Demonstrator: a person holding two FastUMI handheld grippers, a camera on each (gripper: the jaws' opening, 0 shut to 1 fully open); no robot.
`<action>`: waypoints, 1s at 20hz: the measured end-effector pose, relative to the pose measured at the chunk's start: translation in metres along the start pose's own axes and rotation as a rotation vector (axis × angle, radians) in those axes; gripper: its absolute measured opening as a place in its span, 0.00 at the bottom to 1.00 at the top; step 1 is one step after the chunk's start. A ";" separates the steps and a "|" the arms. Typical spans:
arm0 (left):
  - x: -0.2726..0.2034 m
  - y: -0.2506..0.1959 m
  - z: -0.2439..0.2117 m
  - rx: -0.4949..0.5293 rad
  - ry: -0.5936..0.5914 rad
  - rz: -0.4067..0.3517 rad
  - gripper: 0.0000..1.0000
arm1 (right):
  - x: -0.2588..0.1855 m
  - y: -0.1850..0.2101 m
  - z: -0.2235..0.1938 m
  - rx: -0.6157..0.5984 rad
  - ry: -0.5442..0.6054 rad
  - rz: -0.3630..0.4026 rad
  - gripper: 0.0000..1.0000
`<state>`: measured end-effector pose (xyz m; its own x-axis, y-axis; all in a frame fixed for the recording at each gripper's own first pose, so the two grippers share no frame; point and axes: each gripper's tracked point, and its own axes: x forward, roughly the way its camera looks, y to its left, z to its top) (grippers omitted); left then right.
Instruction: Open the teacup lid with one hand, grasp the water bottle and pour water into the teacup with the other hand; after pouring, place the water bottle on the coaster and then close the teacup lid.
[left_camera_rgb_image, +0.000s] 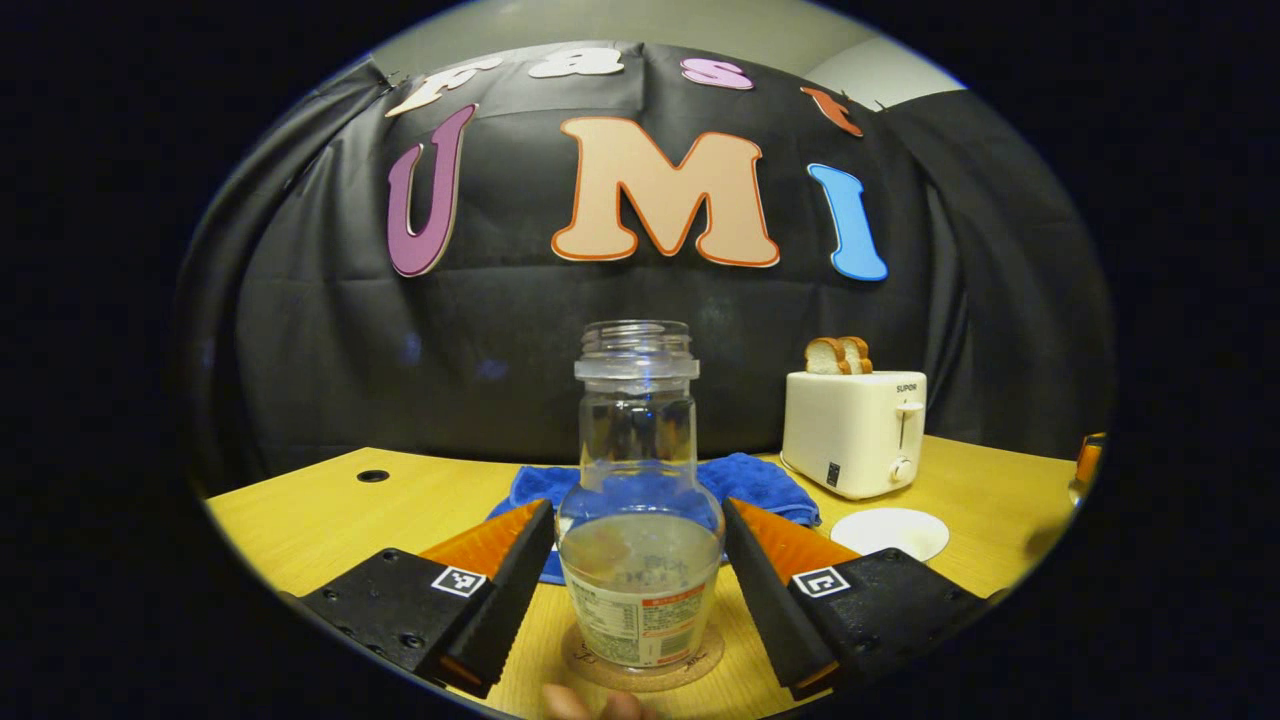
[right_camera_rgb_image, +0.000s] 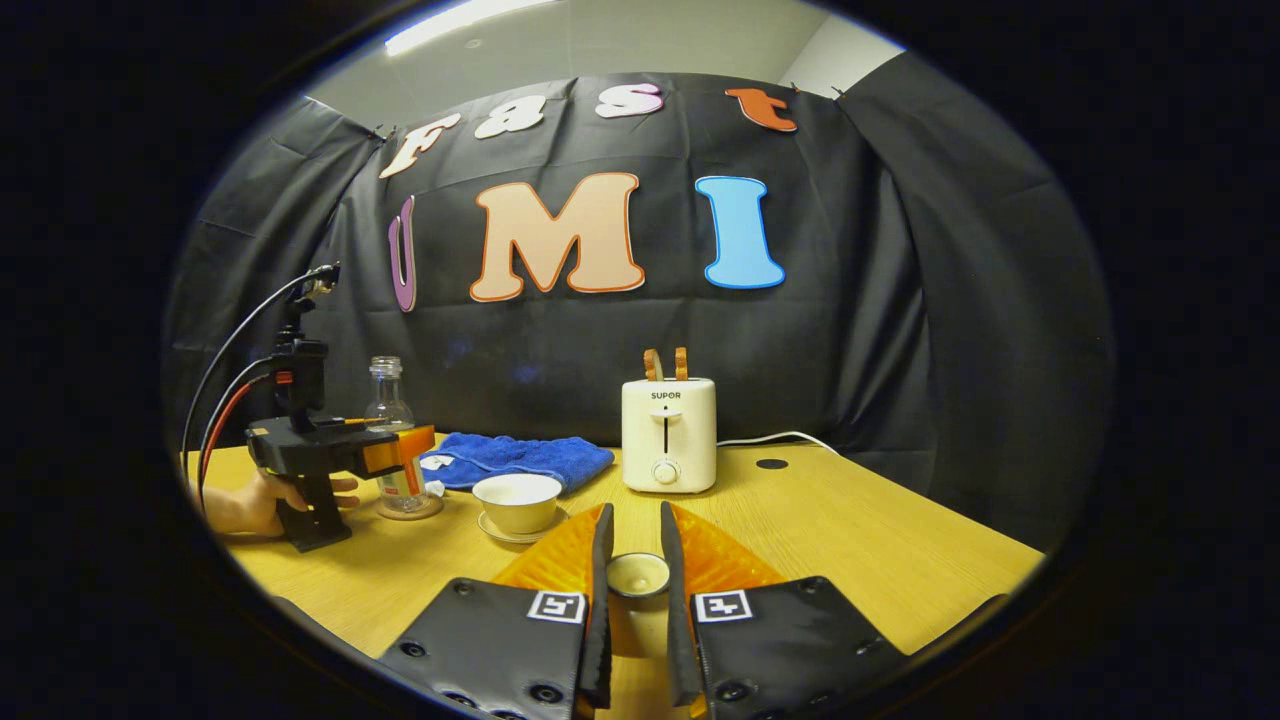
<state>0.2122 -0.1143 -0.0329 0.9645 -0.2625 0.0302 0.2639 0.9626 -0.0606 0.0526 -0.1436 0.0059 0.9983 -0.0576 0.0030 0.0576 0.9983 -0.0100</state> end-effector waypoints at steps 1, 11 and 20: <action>-0.002 -0.002 0.003 0.001 -0.007 -0.008 0.95 | 0.000 0.002 -0.001 0.001 -0.001 0.003 0.26; -0.038 0.002 0.001 0.001 -0.006 -0.021 0.96 | 0.023 0.037 -0.004 0.003 0.004 0.065 0.25; -0.122 0.045 0.002 0.003 -0.003 0.089 0.96 | 0.082 0.102 -0.007 0.008 0.006 0.176 0.25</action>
<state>0.1065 -0.0394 -0.0372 0.9841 -0.1756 0.0275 0.1770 0.9824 -0.0604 0.1403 -0.0462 -0.0017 0.9930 0.1180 -0.0041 -0.1180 0.9930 -0.0016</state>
